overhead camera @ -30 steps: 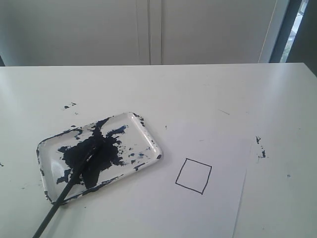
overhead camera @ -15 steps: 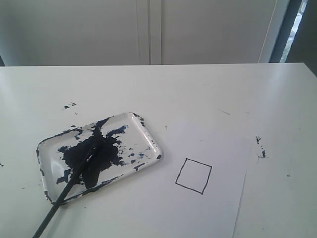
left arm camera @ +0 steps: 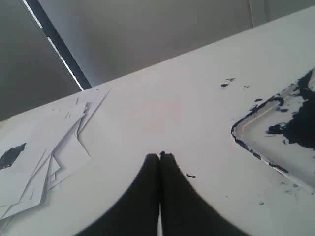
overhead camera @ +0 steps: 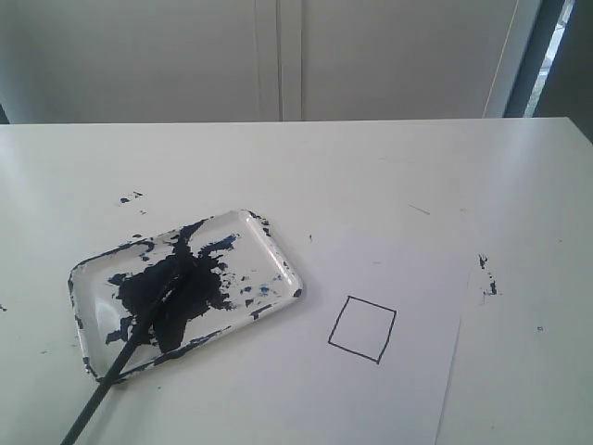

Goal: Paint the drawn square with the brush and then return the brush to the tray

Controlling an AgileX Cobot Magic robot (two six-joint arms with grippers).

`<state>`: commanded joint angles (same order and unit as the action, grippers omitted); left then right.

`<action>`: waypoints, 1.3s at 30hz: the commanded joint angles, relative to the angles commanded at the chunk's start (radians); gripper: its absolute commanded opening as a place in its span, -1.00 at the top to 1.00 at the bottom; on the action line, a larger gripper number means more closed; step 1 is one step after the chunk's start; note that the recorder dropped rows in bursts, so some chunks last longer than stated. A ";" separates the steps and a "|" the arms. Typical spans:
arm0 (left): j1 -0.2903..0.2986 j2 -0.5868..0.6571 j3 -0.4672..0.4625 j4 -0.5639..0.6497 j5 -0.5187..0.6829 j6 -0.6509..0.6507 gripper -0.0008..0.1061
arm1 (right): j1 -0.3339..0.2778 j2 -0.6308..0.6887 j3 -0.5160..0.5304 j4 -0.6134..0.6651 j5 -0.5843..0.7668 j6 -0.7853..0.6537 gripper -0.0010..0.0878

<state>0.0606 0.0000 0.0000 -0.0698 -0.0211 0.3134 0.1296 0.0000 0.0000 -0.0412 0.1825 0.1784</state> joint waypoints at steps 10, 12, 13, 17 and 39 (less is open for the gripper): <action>0.000 0.000 0.000 -0.011 -0.092 -0.020 0.99 | 0.000 0.000 0.000 -0.002 -0.115 0.007 0.98; 0.000 0.000 0.000 -0.042 -0.070 -0.090 0.99 | 0.000 0.000 0.000 0.000 -0.126 0.009 0.98; 0.000 0.000 0.000 -0.055 -0.029 -0.132 0.99 | 0.000 0.000 0.000 0.004 -0.116 0.009 0.98; 0.000 0.000 0.000 -0.064 0.153 -0.243 0.99 | 0.000 0.000 0.000 0.020 -0.034 0.009 0.98; 0.000 0.000 0.000 -0.101 0.130 -0.347 0.99 | 0.000 0.000 0.000 0.153 -0.169 0.114 0.98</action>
<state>0.0606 0.0000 0.0000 -0.1711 0.1088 -0.0341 0.1296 0.0000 0.0000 0.1114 0.0137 0.2926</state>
